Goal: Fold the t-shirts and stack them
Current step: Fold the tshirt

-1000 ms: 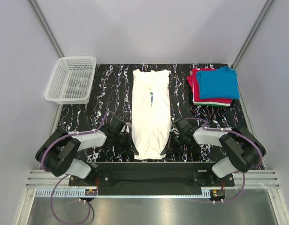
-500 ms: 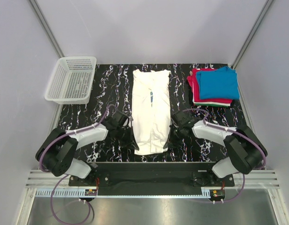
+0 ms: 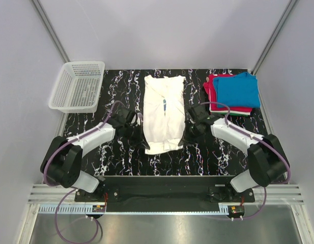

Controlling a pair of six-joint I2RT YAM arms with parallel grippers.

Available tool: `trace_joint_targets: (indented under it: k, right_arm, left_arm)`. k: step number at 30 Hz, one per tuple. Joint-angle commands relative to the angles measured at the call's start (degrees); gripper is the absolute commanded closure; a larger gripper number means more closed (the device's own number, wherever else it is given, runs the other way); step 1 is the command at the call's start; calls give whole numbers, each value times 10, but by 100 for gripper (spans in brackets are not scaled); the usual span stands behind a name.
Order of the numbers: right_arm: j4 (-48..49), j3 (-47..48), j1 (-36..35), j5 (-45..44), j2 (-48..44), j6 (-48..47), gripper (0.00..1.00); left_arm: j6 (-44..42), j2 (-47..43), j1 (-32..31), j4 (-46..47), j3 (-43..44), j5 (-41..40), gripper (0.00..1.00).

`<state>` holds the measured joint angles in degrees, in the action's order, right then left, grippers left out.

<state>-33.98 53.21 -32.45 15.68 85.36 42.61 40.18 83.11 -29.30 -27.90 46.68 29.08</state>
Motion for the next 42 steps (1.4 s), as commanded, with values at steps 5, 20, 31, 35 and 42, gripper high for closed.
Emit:
trace_joint_targets:
  k: [5,20,31,35,42]
  right_arm:
    - [-64,127,76,-12,49,-90,100]
    - [-123,360,113,16,224,-142,100]
    - [-148,445,131,29,310,-152,100]
    - [-148,452,132,33,337,-152,100]
    - [-148,467,132,37,374,-153,100]
  left_arm:
    - [-50,58,53,-58,142,-28,100]
    - [-82,216,100,-104,342,-27,100]
    - [-106,322,121,-126,441,-15,100]
    - [-112,345,126,-131,460,-10,100]
    - [-117,371,130,-135,479,-10,100]
